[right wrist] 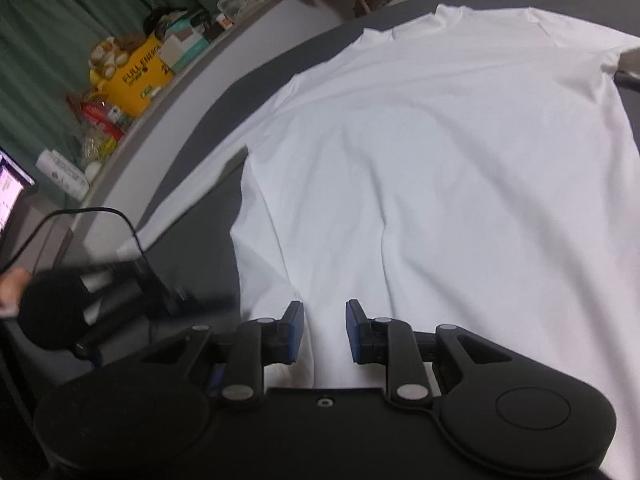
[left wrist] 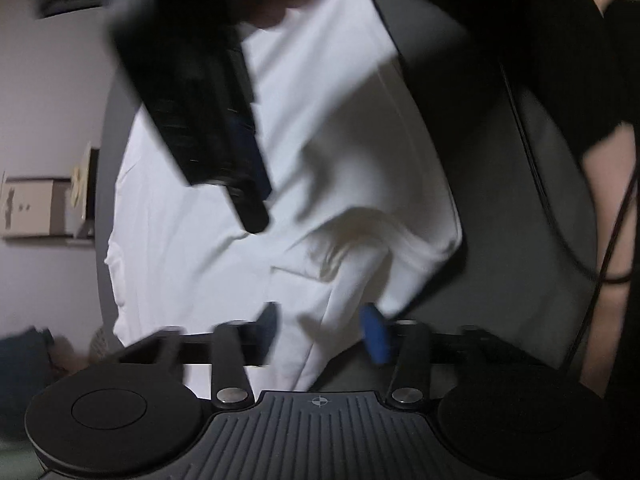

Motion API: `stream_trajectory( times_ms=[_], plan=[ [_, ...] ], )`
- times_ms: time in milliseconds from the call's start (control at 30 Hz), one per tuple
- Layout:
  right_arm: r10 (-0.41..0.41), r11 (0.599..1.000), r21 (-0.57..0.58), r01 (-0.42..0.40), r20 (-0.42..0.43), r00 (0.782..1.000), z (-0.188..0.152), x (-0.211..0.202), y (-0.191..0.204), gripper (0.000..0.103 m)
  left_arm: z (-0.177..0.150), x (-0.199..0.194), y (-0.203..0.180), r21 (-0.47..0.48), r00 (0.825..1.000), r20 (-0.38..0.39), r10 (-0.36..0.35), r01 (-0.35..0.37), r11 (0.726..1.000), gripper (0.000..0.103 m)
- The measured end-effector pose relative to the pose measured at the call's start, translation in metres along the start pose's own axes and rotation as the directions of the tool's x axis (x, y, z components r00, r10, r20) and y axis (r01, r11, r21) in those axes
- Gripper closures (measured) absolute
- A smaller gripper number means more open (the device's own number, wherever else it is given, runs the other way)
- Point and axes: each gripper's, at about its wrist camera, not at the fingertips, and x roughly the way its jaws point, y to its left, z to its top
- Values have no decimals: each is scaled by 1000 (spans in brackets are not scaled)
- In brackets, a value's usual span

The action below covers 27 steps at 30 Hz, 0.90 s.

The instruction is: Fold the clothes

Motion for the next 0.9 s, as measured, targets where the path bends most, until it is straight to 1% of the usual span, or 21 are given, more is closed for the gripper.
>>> stream_trajectory(
  times_ms=[33,133,233,267,300,333,367,400,467,533,567,600,733,833,900],
  plan=[
    [7,1000,1,-7,1,1000,1,-1,-1,80,1,1,-1,22,1000,-10,-2,2,1000,60],
    [31,1000,6,-31,-1,1000,5,-2,-1,80,6,-1,4,12,1000,8,2,-2,1000,60],
    [40,999,21,-41,3,999,8,-3,-4,80,11,2,7,-4,1000,14,-20,20,1000,60],
    [45,999,28,-45,7,999,8,-5,-5,80,13,4,7,0,1000,9,-22,22,1000,62],
    [49,998,34,-49,11,999,9,-7,-6,80,14,7,5,13,1000,-3,-24,24,1000,68],
    [53,998,38,-53,15,999,10,-8,-7,80,15,9,4,27,1000,-14,-26,26,999,68],
    [54,998,43,-54,19,998,10,-9,-8,80,16,11,2,40,999,-24,-31,32,999,72],
    [55,997,47,-56,22,998,10,-10,-9,78,17,12,1,48,999,-26,-45,46,998,76],
    [55,997,52,-56,26,998,11,-11,-10,76,19,12,-1,55,998,-27,-61,63,997,78],
    [54,997,56,-55,29,998,11,-11,-11,76,19,12,-3,58,997,-29,-71,73,996,88],
    [53,997,57,-54,30,998,12,-11,-12,76,19,12,-2,48,996,-35,-77,79,996,97],
    [50,997,55,-52,31,998,12,-11,-11,76,17,7,-1,35,997,-32,-76,77,996,99],
    [41,998,44,-42,26,999,10,-9,-10,76,6,-14,2,-15,997,-17,-69,68,998,100],
    [41,998,38,-42,14,999,10,-6,-8,75,-14,-44,4,-4,998,-41,-50,50,999,100],
    [48,998,34,-48,-5,999,8,-2,-5,70,-27,-63,2,10,996,-63,-70,70,997,100]
  ],
)
